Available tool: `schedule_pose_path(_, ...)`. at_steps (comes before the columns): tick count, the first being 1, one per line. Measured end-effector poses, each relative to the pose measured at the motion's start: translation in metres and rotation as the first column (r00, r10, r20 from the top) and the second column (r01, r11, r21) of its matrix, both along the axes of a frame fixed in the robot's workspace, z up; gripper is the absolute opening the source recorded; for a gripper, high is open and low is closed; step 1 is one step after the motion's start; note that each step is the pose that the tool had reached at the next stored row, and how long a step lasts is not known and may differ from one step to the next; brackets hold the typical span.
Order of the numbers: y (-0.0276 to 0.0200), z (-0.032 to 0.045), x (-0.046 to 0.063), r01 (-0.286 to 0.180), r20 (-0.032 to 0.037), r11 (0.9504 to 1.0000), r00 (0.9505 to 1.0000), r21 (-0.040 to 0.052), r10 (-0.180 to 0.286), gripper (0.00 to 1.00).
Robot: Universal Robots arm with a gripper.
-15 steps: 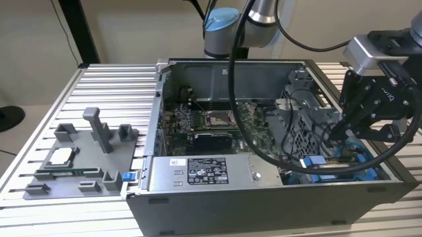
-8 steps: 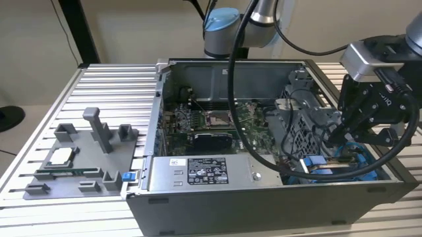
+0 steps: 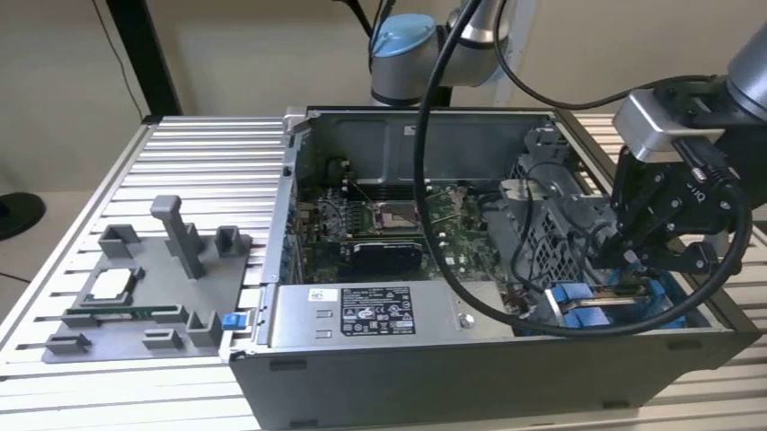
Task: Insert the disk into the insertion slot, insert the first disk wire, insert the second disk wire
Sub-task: 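Insert the second disk wire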
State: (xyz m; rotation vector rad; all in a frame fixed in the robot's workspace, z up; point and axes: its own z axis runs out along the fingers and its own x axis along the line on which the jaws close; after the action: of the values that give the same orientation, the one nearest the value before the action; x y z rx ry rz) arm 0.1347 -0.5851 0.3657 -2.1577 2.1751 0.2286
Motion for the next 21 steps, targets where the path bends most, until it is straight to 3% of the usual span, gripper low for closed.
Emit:
schedule_pose_path(6,0.0000,-0.0070,0.0001,-0.005,0.0139,1.0000,0.9999,-0.0060,0.005,0.00)
schedule_pose_path(9,-0.0001,-0.0077,0.0012,-0.005,0.0145,0.9999,0.9999,-0.0100,0.005,0.00)
schedule_pose_path(14,-0.0001,-0.0077,0.0017,-0.004,0.0112,0.9999,0.9999,-0.0101,0.004,0.00)
schedule_pose_path(21,0.0000,-0.0079,0.0037,-0.004,0.0133,0.9999,0.9999,-0.0099,0.004,0.00)
